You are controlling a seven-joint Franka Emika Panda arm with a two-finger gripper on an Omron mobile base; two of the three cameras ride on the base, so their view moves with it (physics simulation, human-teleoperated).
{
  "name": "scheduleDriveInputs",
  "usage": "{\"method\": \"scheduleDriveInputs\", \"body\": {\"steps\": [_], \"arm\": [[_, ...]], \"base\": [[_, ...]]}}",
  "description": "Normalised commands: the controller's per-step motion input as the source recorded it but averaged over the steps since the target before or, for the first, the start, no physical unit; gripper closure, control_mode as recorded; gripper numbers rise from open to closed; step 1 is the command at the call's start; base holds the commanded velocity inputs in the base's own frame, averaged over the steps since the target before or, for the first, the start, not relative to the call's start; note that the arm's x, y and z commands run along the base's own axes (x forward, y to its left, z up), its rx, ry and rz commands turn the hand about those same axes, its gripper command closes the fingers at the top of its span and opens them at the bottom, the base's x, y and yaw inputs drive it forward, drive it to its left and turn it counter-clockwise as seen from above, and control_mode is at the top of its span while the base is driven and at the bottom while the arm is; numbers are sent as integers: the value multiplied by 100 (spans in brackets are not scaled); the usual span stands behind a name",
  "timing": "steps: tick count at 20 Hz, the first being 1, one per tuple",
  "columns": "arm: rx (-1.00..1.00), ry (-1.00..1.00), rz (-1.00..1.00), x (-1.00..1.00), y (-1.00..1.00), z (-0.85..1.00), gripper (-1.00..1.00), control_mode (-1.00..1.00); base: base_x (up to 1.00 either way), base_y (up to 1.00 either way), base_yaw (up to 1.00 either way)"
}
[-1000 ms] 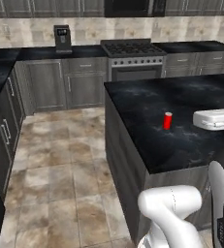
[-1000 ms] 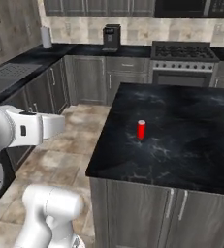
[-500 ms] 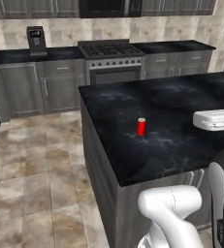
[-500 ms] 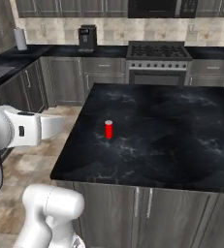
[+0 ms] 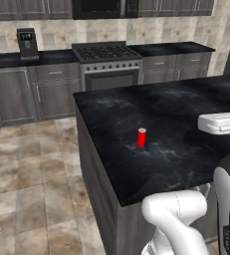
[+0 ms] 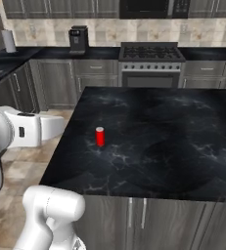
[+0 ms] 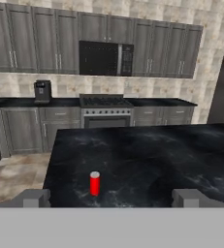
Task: Pick the beer, bottled water, can from the counter and place them in the open cabinet.
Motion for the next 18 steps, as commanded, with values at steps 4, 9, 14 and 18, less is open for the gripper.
{"method": "scheduleDriveInputs", "body": {"steps": [4, 9, 14, 18], "arm": [[0, 0, 0, 0, 0, 0, -100, 100], [0, 0, 0, 0, 0, 0, -100, 100], [0, 0, 0, 0, 0, 0, -100, 100], [0, 0, 0, 0, 0, 0, -100, 100]], "base": [[50, -10, -5], [42, -10, -4], [22, 0, -2], [19, 0, -1]]}}
